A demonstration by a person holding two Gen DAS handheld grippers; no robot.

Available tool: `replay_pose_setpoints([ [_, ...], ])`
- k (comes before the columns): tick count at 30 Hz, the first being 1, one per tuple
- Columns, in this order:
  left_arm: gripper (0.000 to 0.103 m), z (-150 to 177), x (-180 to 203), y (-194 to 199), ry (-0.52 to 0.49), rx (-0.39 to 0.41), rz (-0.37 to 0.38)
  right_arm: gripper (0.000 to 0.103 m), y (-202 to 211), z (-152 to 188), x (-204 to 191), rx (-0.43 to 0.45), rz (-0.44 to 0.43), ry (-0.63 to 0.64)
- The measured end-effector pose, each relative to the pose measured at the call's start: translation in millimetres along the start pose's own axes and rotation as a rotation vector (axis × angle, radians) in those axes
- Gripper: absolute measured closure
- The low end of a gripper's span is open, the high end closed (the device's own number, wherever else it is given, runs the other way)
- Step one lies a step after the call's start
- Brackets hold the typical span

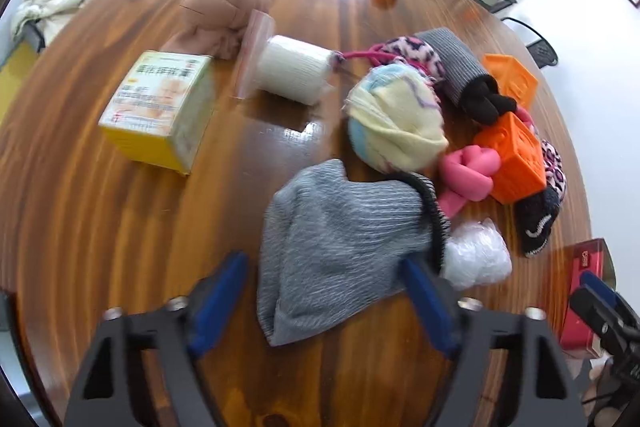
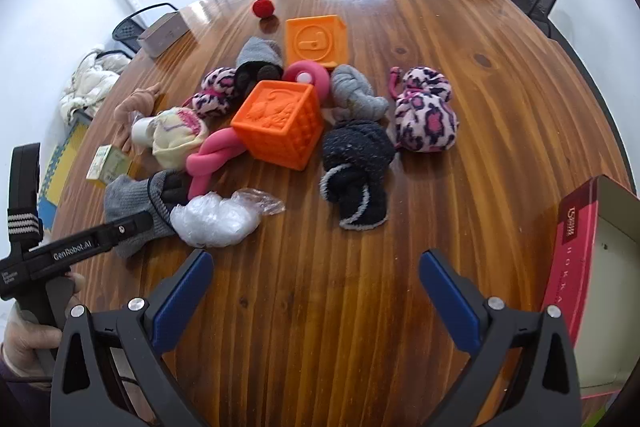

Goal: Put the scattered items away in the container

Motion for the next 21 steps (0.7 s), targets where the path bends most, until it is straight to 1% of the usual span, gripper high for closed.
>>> replay_pose_setpoints([
  [3, 0.040, -2.5, 5.1, -3.7, -0.022, 0.000, 0.013, 0.000, 1.1, -9.0, 7.9, 0.028, 0.014, -0.032],
  [5, 0.049, -3.2, 7.1, -4.2, -0.034, 0.009, 0.018, 0.004, 2.1, -16.9, 14.0, 0.045, 0.025, -0.060],
  [6, 0.051, -3.3, 7.9, -3.9, -0.041, 0.012, 0.017, 0.006, 1.9, -20.7, 16.2, 0.053, 0.029, -0.069],
  [8, 0.055, -2.7, 9.4, -3.3, -0.053, 0.019, 0.016, 0.016, -1.0, -29.5, 21.3, 0.060, 0.036, -0.090],
  [9, 0.056, -2.4, 9.8, -2.9, -0.057, 0.023, 0.019, 0.022, -2.8, -32.4, 22.5, 0.054, 0.033, -0.097],
  [10, 0.058, -7.4, 9.4, 0.2, -0.055, 0.025, 0.034, 0.025, -6.4, -35.4, 22.8, 0.046, 0.030, -0.104],
  [11, 0.059, -8.2, 9.6, 1.3, -0.058, 0.029, 0.043, 0.027, -11.0, -37.8, 23.4, 0.040, 0.033, -0.108],
  [16, 0.063, -8.2, 10.9, 6.4, -0.084, 0.040, 0.067, 0.027, -33.3, -49.2, 23.2, 0.028, 0.054, -0.119],
  [18, 0.063, -1.3, 10.3, 3.5, -0.094, 0.038, 0.071, 0.027, -42.1, -51.8, 20.9, 0.019, 0.063, -0.115],
  [19, 0.063, -3.4, 10.4, -1.0, -0.093, 0.033, 0.073, 0.027, -45.1, -52.6, 20.2, 0.017, 0.071, -0.111],
  [20, 0.063, -7.7, 12.5, -4.5, -0.090, 0.028, 0.081, 0.030, -48.5, -52.5, 19.0, 0.013, 0.080, -0.107],
  [21, 0.063, -15.0, 15.2, -3.9, -0.085, 0.021, 0.102, 0.038, -51.9, -51.7, 17.4, 0.006, 0.083, -0.104],
])
Point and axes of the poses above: each gripper's, at about its wrist camera, not at the fingertips, and y roughly against the way its jaws point, x to its right, z to its underside, the point moved 9 cm from there along -y, roughly the way its jaws point, and after that the axes turned 12 degrees about -y, right-handed, at the moved point
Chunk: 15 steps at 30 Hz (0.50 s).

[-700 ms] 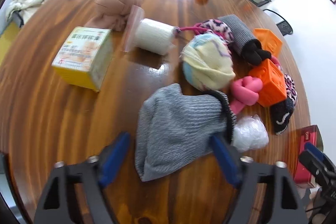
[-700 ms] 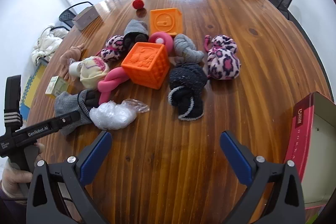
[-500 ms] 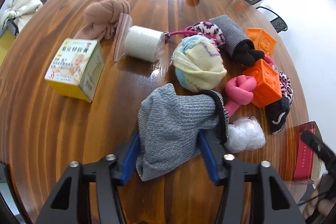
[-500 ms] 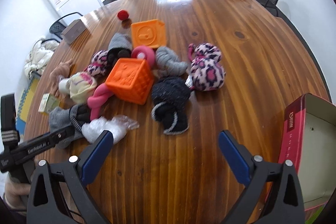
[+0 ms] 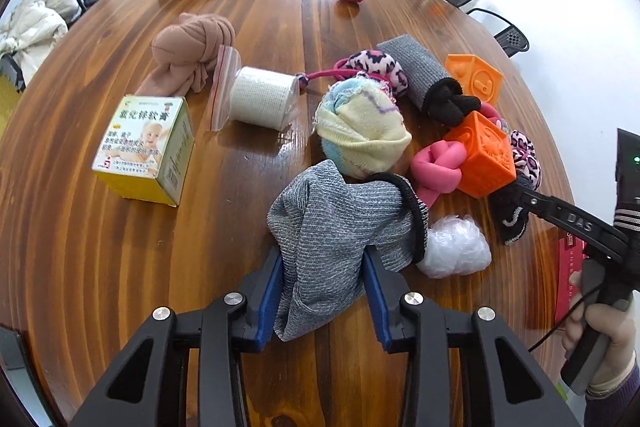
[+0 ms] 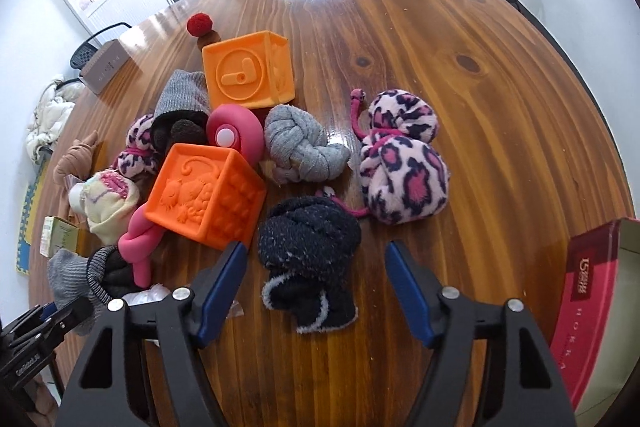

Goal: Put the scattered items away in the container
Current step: 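Grasp the dark knit sock with the right tool while the left tool grasps the grey knit sock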

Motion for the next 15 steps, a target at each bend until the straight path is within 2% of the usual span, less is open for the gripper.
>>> replay_pose_setpoints([
  [1, 0.063, 0.4, 0.9, -4.6, 0.006, -0.009, 0.026, 0.041, -3.8, 1.3, -1.3, -0.013, 0.003, 0.002],
  [3, 0.063, 7.5, -2.3, 12.7, 0.005, -0.006, 0.053, 0.046, -9.0, 4.4, -1.3, -0.036, 0.004, -0.004],
  [9, 0.063, 7.0, 8.8, 7.5, -0.066, -0.020, 0.062, 0.055, -12.0, 14.1, -3.7, -0.034, 0.027, 0.021],
  [13, 0.074, 4.7, 11.5, 12.3, -0.052, -0.004, 0.090, 0.058, -2.9, 19.9, -3.8, -0.019, 0.028, 0.014],
  [15, 0.076, 4.3, 11.3, 21.1, -0.036, 0.012, 0.102, 0.058, 7.1, 15.4, -2.9, 0.000, 0.014, 0.008],
])
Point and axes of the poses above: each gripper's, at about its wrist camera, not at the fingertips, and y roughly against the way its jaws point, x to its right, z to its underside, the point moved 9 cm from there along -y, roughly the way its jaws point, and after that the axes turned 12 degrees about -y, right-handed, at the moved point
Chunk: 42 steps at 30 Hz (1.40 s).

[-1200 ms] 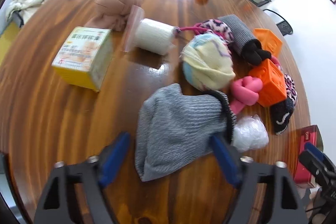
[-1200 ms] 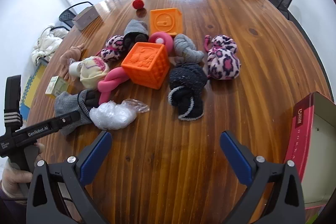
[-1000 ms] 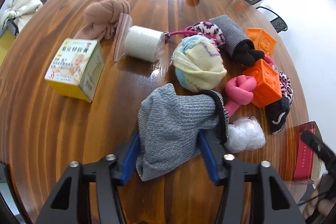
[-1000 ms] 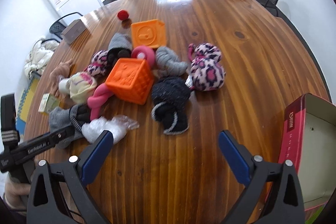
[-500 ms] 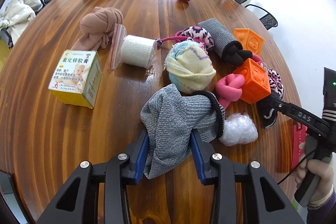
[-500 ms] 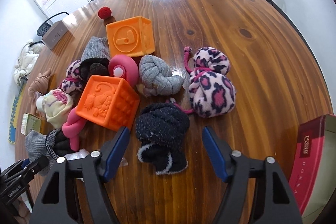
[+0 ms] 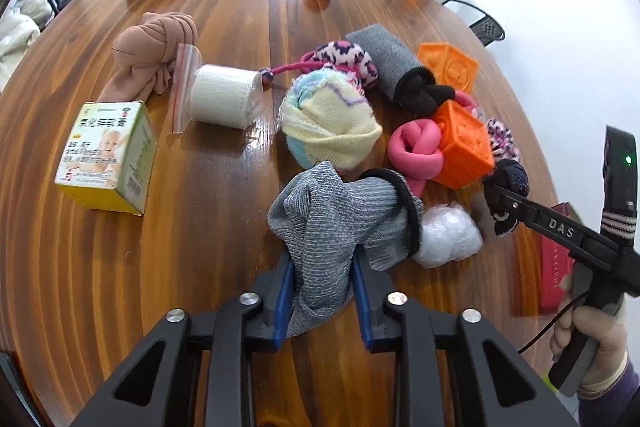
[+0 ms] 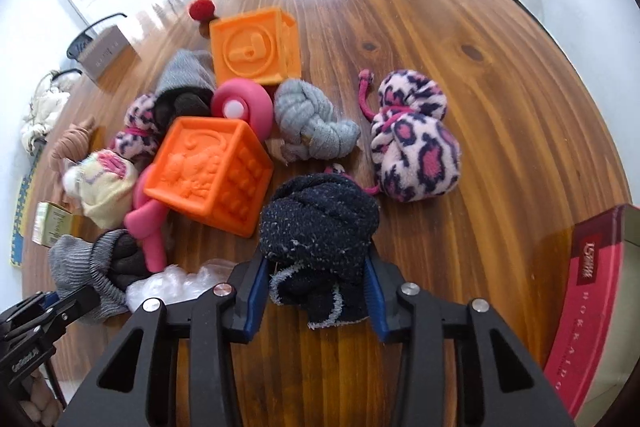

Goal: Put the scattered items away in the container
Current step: 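Grasp the dark knit sock with the right tool while the left tool grasps the grey knit sock, then carry both socks over the red-rimmed box and open both tools to drop them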

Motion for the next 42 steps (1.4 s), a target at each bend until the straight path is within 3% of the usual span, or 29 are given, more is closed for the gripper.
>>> replay_pose_setpoints([
  [8, 0.077, -5.9, 16.2, 49.9, 0.028, 0.098, -0.031, 0.058, 45.2, -9.4, 7.2, 0.080, -0.097, 0.000],
  [12, 0.077, -11.9, 55.7, 64.4, 0.018, 0.133, -0.014, 0.058, 69.5, -11.3, 26.7, 0.112, -0.127, 0.001],
  [17, 0.077, -16.6, 137.7, 52.0, -0.049, 0.125, 0.061, 0.058, 104.7, -15.4, 76.0, 0.167, -0.114, -0.027],
  [24, 0.077, -30.0, 263.1, 23.8, -0.180, 0.110, 0.192, 0.058, 157.1, -7.5, 195.1, 0.248, -0.010, -0.113],
  [31, 0.076, -30.1, 388.1, -5.3, -0.360, 0.069, 0.284, 0.058, 169.4, 3.1, 280.2, 0.262, 0.043, -0.209],
  [35, 0.076, -19.4, 428.3, -31.3, -0.434, 0.000, 0.288, 0.055, 172.5, 7.3, 307.9, 0.257, 0.059, -0.237],
  [38, 0.066, -11.2, 443.7, -51.1, -0.446, -0.058, 0.272, 0.049, 173.1, 9.1, 324.4, 0.249, 0.059, -0.262],
  [39, 0.059, -9.5, 446.3, -54.0, -0.449, -0.067, 0.262, 0.045, 173.6, 9.9, 329.2, 0.248, 0.063, -0.270],
  [40, 0.043, -8.1, 448.0, -55.2, -0.453, -0.067, 0.248, 0.042, 173.5, 10.0, 333.2, 0.250, 0.065, -0.278],
  [42, 0.037, -10.2, 450.9, -52.5, -0.465, -0.038, 0.212, 0.036, 176.5, 9.1, 341.0, 0.261, 0.066, -0.294],
])
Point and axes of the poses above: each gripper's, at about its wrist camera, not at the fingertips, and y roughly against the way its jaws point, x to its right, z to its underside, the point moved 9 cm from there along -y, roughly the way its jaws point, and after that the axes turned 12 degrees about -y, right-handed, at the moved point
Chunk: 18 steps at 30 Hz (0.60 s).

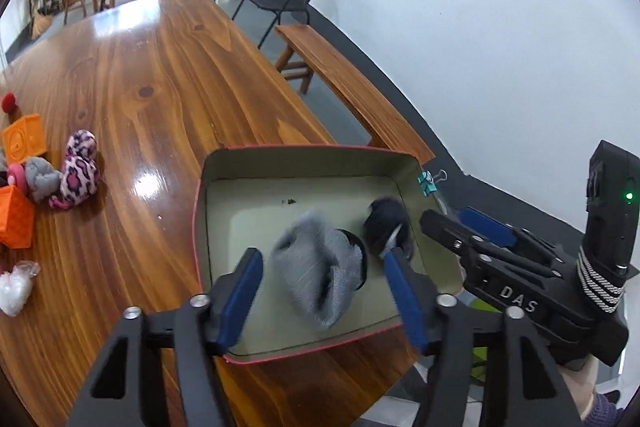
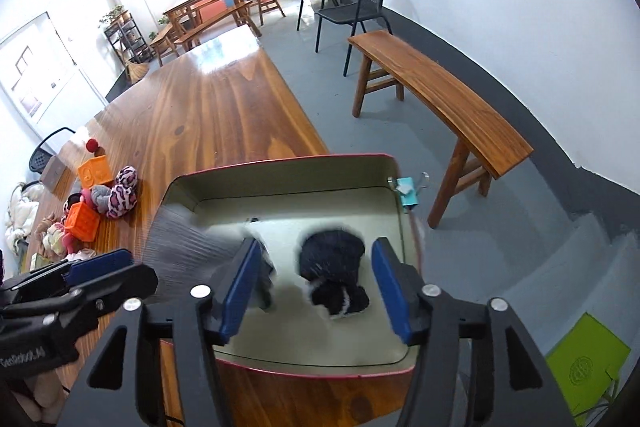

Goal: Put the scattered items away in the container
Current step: 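Carry both socks over the red-rimmed box and open both tools to drop them, then move both open tools back over the table toward the remaining items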

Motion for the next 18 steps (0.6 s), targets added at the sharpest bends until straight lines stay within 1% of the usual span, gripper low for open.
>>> replay_pose_setpoints([
  [1, 0.036, -1.9, 0.1, 1.2, -0.004, 0.004, -0.009, 0.035, 1.3, -1.6, 1.9, 0.005, -0.001, -0.003],
  [4, 0.023, -3.9, -0.3, 6.5, -0.006, 0.014, -0.054, 0.033, 1.9, -4.5, 3.7, 0.012, -0.004, -0.008],
  [7, 0.023, -4.8, -14.1, 10.5, 0.019, 0.020, -0.085, 0.033, 0.1, -4.9, 3.1, 0.012, -0.016, -0.002],
  [9, 0.023, -1.3, -28.1, 15.6, 0.035, 0.017, -0.122, 0.033, 5.6, -4.3, -0.9, 0.017, -0.023, 0.011],
  [18, 0.023, 20.3, -72.4, 49.7, 0.100, 0.022, -0.269, 0.032, 6.0, 5.0, -40.5, 0.001, -0.058, 0.069],
])
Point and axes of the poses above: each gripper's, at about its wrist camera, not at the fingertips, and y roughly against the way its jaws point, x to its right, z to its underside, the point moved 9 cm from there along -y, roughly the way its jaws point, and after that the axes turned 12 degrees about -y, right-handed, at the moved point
